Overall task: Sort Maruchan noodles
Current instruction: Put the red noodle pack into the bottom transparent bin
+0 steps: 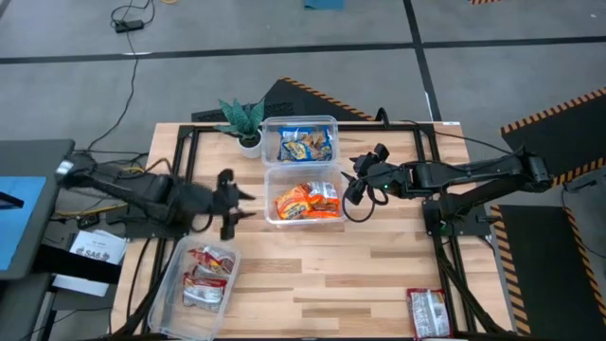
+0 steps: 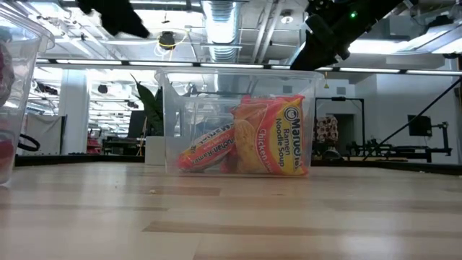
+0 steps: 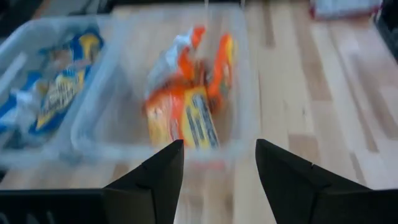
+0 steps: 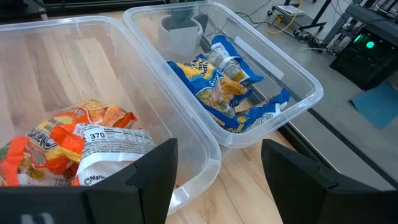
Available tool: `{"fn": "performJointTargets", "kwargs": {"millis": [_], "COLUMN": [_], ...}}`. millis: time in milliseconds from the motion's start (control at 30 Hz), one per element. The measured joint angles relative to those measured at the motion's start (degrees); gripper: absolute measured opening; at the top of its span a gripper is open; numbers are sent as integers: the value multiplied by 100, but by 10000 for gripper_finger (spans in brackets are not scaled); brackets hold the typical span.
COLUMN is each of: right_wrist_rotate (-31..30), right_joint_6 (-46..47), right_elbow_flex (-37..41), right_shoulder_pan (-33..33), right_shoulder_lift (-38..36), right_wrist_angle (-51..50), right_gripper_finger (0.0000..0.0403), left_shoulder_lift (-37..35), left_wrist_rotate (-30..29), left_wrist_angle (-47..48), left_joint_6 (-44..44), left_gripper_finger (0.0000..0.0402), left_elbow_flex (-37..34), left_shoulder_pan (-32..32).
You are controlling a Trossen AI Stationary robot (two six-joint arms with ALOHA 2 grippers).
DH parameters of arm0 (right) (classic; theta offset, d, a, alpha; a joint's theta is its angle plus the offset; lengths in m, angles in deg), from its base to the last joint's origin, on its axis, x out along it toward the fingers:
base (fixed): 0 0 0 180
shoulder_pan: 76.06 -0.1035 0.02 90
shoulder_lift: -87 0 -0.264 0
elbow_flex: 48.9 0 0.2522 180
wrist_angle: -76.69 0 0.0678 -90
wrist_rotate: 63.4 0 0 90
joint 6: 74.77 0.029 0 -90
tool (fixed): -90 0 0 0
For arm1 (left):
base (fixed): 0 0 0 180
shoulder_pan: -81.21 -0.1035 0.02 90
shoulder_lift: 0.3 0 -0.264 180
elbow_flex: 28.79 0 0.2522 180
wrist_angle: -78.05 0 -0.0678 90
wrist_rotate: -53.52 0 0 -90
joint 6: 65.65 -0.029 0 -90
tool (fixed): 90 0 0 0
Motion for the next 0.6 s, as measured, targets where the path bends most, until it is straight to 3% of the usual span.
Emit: {"fn": "performJointTargets", "kwargs": {"millis": [133, 267, 333, 433, 600], "right_wrist_rotate": [0, 4, 7, 78, 1897], "right_joint_6": [-87, -22, 0, 4, 773], "right_elbow_flex": [0, 0, 0, -1, -723], "right_shoulder_pan": [31, 75, 73, 53, -184], "right_shoulder_lift": [0, 0, -1, -2, -207], "right_wrist_angle": [0, -1, -2, -25, -1852], "right_gripper_finger": [255, 255, 255, 255, 255], "left_shoulder_lift": [-461, -716, -779, -808, -808], "left_wrist_rotate": [1265, 2344, 2690, 2761, 2740], "left_wrist_angle": [-1788, -3183, -3714, -4103, -4131], "left_joint_6": [-801, -1048, -1088, -1066, -884], "left_gripper_finger": [187, 187, 187, 187, 187], "left_elbow_flex": [-993, -1708, -1966, -2163, -2164], "left_shoulder_pan": [-1222, -1968, -2151, -2227, -2223]}}
